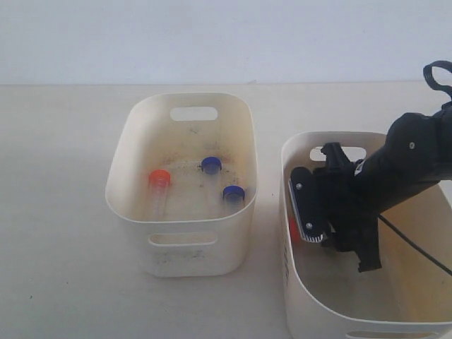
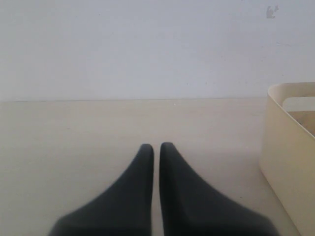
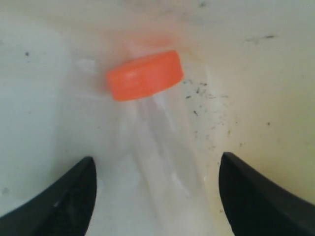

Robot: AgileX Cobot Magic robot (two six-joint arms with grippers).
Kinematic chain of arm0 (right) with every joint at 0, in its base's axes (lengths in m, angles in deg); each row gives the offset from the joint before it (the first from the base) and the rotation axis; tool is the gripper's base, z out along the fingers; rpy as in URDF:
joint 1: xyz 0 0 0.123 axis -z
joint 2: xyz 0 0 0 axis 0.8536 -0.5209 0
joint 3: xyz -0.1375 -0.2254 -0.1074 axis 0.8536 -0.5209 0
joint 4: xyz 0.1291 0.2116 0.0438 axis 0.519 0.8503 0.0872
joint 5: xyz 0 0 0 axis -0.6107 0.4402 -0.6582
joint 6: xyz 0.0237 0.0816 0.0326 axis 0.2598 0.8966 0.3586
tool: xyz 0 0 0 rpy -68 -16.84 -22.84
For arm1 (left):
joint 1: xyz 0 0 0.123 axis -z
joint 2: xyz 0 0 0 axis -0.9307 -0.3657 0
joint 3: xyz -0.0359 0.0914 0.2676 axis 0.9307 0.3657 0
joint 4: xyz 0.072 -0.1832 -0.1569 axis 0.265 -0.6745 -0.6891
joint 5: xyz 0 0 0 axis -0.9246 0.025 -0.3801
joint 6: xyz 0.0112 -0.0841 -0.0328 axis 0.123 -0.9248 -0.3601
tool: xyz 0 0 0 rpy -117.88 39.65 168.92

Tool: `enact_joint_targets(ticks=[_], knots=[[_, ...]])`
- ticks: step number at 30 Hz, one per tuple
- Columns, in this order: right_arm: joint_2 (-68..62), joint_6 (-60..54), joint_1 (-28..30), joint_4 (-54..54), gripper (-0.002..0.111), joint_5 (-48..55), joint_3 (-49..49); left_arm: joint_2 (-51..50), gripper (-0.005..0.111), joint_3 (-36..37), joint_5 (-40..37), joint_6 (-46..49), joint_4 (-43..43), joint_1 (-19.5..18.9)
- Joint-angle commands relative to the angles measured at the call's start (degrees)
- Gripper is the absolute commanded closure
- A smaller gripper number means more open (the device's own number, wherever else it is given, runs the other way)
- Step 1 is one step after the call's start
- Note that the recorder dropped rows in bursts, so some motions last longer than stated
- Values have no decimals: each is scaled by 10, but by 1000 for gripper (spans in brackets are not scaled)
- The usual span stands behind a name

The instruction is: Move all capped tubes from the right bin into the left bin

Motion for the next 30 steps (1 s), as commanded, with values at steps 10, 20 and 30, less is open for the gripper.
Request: enact_joint_targets(ticks=[10,20,30], knots=[[-16,-26,0,-2,71,74,-4,-2,103,-1,4,-2,-2,4],[-15,7,0,-3,108,99,-4,-2,103,-1,4,-2,-2,4],[80,97,0,-7,108,82,-4,-2,103,-1,4,-2,-2,4]])
